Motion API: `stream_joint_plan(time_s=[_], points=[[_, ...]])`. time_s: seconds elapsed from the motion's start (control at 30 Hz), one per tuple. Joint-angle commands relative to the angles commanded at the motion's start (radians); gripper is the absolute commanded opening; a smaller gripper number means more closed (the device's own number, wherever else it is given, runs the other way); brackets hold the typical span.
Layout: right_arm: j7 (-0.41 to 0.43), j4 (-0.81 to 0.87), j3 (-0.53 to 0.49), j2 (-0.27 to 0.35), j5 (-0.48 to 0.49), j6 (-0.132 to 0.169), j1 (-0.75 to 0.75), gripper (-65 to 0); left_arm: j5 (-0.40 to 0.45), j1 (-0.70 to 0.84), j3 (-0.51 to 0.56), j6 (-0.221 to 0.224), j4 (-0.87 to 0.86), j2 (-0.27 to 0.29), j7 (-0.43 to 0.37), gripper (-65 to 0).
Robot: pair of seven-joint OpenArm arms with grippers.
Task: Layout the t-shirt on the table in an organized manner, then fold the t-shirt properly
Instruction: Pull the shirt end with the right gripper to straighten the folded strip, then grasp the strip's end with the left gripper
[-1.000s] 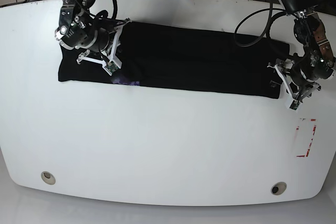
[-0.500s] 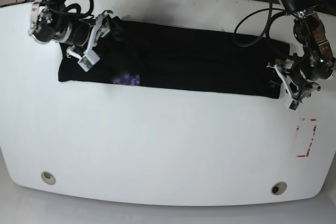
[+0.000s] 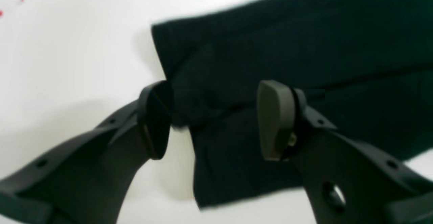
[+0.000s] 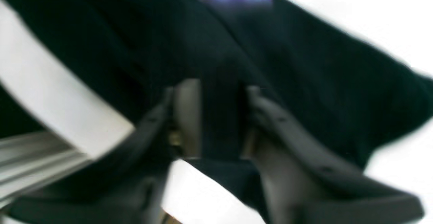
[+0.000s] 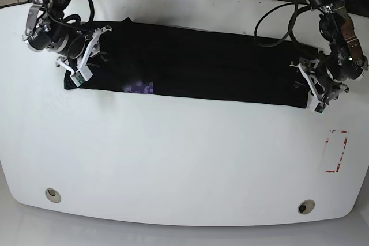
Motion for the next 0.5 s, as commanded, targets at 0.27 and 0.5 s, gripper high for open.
stream_joint_plan(time_s=[0.27, 0.5], points=[[0.199, -0.123, -0.080, -0.052, -0.353, 0.000, 0.003, -56.3, -0.114, 0.012, -0.135, 0.000, -0.021, 0.015, 0.003, -27.2], [0.316, -0.272, -0.101, -0.048, -0.420, 0.000, 0.008, -56.8, -0.206, 0.006, -0.166, 0.000, -0.133, 0.012, 0.003, -26.9]])
